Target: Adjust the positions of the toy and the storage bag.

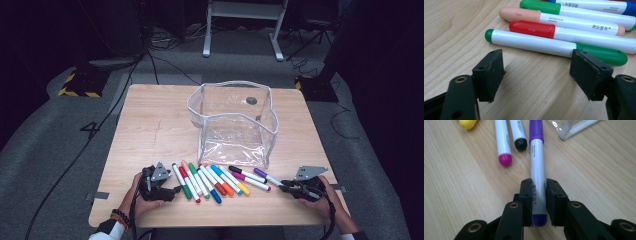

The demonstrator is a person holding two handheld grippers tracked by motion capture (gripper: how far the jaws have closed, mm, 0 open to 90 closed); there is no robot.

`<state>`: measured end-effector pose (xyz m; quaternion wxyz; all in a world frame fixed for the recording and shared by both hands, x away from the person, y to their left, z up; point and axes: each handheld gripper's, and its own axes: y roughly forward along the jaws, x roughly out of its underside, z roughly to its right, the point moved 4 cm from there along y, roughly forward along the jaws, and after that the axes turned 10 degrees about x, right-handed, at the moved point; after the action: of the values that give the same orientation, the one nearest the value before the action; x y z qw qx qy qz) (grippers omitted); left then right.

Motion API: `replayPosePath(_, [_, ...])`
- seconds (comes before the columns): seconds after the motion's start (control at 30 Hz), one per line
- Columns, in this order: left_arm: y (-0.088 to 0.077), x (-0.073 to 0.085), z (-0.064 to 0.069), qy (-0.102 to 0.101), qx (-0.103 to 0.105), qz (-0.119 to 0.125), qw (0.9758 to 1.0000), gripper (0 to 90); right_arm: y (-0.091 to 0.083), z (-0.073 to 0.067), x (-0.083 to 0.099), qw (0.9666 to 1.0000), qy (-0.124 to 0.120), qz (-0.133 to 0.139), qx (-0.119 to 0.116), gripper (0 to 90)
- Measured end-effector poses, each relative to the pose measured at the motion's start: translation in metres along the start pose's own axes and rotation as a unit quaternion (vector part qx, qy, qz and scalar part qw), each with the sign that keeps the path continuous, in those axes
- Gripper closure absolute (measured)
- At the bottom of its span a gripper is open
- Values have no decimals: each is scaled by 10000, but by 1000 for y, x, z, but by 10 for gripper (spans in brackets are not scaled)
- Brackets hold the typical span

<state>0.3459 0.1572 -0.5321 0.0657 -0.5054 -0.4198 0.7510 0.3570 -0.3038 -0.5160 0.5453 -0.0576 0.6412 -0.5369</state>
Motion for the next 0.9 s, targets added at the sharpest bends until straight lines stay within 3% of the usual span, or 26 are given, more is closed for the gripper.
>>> replayPosePath(0.1, [1,-1,1,-47,-34,-8,10000,242,-7,4,6,9999,-16,-105,66,745])
replayPosePath(0.2, [1,-1,1,-50,-33,-11,10000,235,-8,7,4,9999,67,-23,127,720])
replayPosePath(0.3, [1,0,2,-47,-14,-24,10000,226,-3,9,-12,9997,65,244,76,675])
replayPosePath(0.37, [0,0,2,12,13,-38,10000,225,8,7,-27,9995,-97,312,40,645])
replayPosePath(0.6, [-1,2,2,55,52,-35,10000,229,38,11,-42,9999,-28,128,-67,671])
replayPosePath(0.73, [-2,3,2,80,82,-51,9999,229,42,12,-42,9997,61,159,-150,731])
replayPosePath(0.9, [-2,3,2,106,103,-45,9999,229,40,12,-38,9995,131,262,-122,743])
